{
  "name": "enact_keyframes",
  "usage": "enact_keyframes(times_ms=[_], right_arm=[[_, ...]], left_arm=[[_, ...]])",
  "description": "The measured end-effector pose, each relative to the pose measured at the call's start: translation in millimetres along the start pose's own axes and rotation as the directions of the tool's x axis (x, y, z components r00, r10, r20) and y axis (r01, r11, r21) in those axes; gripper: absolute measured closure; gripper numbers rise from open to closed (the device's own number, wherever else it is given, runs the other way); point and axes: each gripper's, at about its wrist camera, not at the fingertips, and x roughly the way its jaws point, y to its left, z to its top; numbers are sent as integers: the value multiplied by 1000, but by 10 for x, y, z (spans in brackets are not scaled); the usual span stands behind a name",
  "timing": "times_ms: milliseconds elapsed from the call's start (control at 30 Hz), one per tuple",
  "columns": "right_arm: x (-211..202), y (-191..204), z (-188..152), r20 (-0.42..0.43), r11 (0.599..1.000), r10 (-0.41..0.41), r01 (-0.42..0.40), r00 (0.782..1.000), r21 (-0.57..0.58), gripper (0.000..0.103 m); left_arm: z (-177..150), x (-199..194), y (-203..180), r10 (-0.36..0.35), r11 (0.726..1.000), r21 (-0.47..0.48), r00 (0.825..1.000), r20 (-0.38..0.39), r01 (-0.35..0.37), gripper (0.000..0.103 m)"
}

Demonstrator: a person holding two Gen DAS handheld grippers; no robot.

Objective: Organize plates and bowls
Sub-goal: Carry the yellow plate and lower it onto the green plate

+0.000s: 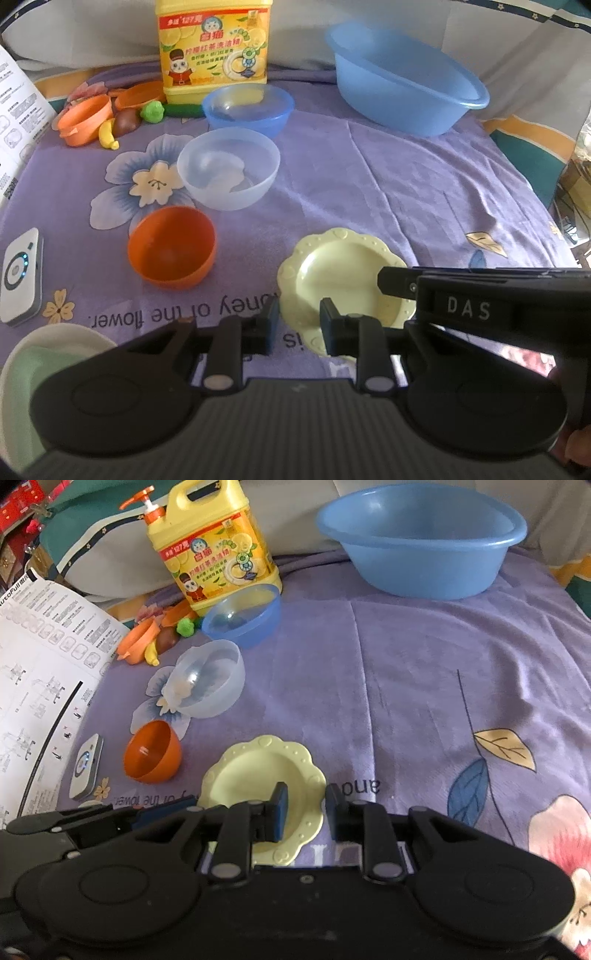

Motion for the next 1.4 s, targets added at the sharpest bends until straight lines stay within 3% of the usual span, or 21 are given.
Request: enact_keyframes(times_ms=[400,833,1033,1400], right_arm=[[-444,439,-49,25,997,19,-17,1000,-77,80],[-435,1507,-281,-65,974,72,-85,995,-209,80],[-285,1873,-412,-121,963,85,-113,989,-246,80],[-77,2014,-595,-188,956,69,-119,980,-269,80]], left_arm=[[-115,-603,290,-18,999,-41,999,50,20,80],[-390,-1348,1145,41,992,-124,992,121,-26,80],[-603,-1441,1483,67,985,-165,992,107,-49,80],[-861,-1272,1740,55,979,-199,998,39,-47,80]])
